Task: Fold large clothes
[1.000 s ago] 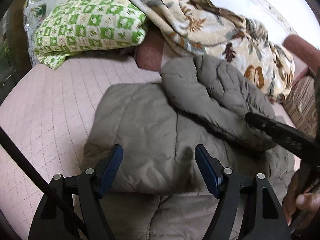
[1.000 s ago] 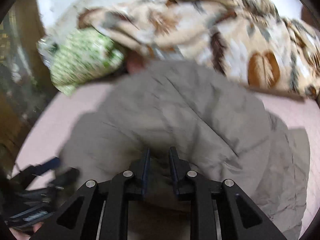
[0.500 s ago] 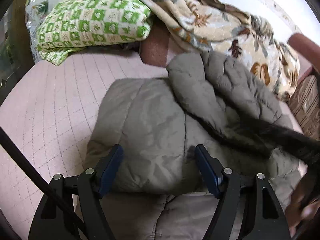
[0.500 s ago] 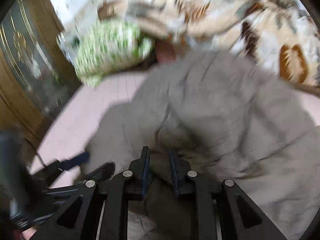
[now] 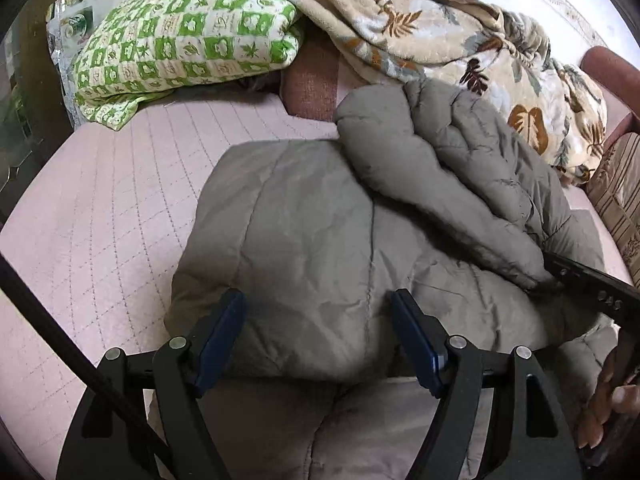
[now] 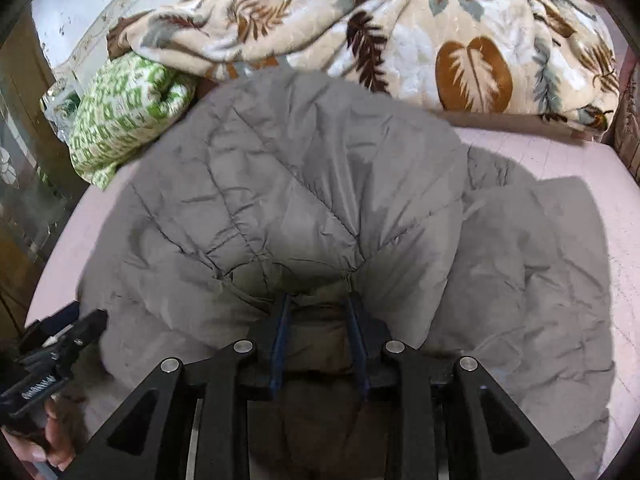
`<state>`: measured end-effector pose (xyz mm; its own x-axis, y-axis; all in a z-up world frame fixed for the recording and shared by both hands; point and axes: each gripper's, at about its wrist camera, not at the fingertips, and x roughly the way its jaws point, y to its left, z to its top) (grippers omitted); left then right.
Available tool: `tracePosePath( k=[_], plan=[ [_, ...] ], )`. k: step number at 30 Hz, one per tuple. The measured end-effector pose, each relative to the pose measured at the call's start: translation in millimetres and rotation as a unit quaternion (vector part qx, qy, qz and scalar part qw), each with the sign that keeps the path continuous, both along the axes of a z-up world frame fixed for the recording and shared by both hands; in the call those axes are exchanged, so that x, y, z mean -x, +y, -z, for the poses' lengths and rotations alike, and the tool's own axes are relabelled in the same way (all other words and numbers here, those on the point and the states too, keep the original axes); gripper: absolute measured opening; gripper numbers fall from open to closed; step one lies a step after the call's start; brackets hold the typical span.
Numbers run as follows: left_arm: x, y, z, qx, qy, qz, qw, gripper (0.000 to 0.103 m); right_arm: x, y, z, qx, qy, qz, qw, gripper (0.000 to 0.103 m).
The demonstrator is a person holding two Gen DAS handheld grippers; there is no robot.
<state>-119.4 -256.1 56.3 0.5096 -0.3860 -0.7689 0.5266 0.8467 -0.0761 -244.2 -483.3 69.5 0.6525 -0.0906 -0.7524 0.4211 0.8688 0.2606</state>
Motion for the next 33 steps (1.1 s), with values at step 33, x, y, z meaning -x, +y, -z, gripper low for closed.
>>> tracePosePath(
  k=[33],
  plan=[
    [207,181,24,-0.024,-0.007,0.006,0.9997,0.075,308,136,22,-0.063,0.004,0.020,0.998,0.043]
  ],
)
